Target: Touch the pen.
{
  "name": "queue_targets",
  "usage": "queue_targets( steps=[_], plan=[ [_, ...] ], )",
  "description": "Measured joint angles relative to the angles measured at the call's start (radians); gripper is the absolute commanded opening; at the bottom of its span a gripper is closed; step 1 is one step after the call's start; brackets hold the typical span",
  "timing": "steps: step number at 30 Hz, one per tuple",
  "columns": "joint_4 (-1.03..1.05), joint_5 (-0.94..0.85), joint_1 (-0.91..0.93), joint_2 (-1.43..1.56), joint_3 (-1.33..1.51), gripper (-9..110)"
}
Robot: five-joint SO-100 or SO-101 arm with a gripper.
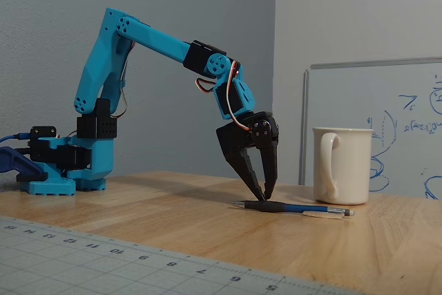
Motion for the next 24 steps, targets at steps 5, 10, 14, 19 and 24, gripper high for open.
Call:
queue_targets(
  steps=[5,10,14,19,24],
  plan=[
    [0.155,0.018,-0.032,0.201,0.333,1],
    [0.407,0.018,-0.038,0.796,1.0,1],
    [0.422,0.015,-0.037,1.379,1.259,1],
    [0.439,0.015,-0.035,1.968,1.427,1],
    [0.44,0.015,-0.035,2.051,1.447,1]
  ],
)
